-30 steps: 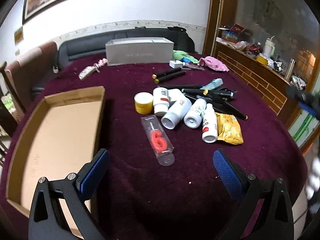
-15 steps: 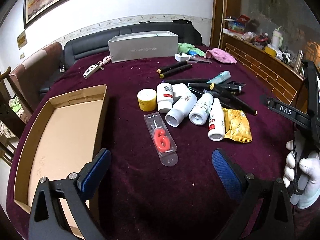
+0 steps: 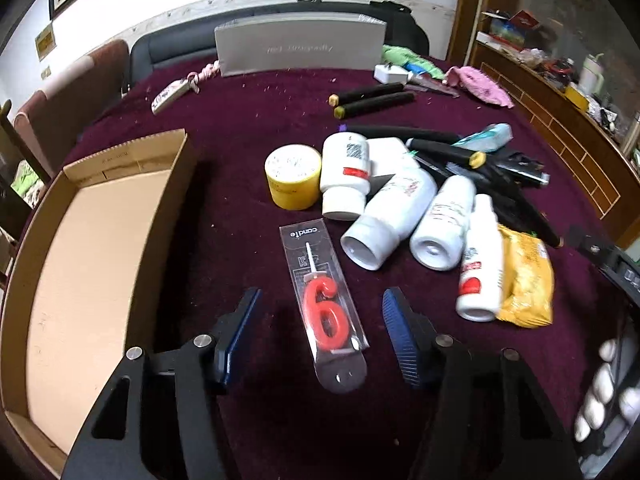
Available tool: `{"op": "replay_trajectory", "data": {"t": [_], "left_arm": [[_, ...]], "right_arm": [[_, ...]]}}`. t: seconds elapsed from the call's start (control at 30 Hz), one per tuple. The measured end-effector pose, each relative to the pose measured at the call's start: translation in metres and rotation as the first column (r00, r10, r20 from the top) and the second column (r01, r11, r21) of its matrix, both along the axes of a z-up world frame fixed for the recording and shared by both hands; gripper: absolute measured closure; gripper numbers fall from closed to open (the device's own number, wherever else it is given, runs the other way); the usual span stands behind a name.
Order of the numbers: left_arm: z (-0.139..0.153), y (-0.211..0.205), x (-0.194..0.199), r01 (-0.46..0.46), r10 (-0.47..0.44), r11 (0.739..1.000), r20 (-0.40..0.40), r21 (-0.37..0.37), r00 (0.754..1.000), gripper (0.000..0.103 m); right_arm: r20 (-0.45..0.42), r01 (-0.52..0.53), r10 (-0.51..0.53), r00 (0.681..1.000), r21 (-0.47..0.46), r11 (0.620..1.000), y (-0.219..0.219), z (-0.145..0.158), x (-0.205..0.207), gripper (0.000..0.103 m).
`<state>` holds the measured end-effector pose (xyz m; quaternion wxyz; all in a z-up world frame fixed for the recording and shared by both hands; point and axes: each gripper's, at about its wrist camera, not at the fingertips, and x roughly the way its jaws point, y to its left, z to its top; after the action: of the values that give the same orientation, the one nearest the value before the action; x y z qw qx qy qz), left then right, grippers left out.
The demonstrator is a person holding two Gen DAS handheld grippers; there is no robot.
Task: Organize objects
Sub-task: 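Grasp the red number candle package with the left tool, then carry the candle toward the box with left tool while right tool grasps spray bottle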
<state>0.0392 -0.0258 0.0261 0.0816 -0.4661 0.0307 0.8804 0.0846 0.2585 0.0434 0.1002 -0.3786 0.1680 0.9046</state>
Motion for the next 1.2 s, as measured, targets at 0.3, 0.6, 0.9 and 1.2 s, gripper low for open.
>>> {"op": "replay_trajectory", "data": {"t": [0.3, 0.6, 0.9, 1.2], "left_arm": [[-0.013, -0.002, -0.01, -0.012, 0.011, 1.0, -0.013, -0.029, 1.0, 0.047], [-0.01, 0.004, -0.006, 0.043, -0.045, 0.998, -0.049, -0.034, 0.998, 0.08], [0.008, -0.016, 0.017, 0.013, -0.012, 1.0, -0.083, 0.011, 0.996, 0.08], [0.051, -0.053, 0.056, -0.028, 0.035, 0.999, -0.225, 0.034, 0.974, 0.079]], "right_arm": [[0.021, 0.003, -0.003, 1.0, -0.026, 1.0, 0.002, -0.004, -0.004, 0.0], [0.039, 0.003, -0.002, 0.999, -0.022, 1.0, 0.001, -0.007, -0.007, 0.0], [0.061, 0.025, -0.024, 0.998, -0.019, 1.0, 0.003, -0.011, -0.01, 0.0], [0.085, 0.071, -0.069, 0.994, -0.014, 0.997, 0.006, -0.014, -0.01, 0.0]]}}
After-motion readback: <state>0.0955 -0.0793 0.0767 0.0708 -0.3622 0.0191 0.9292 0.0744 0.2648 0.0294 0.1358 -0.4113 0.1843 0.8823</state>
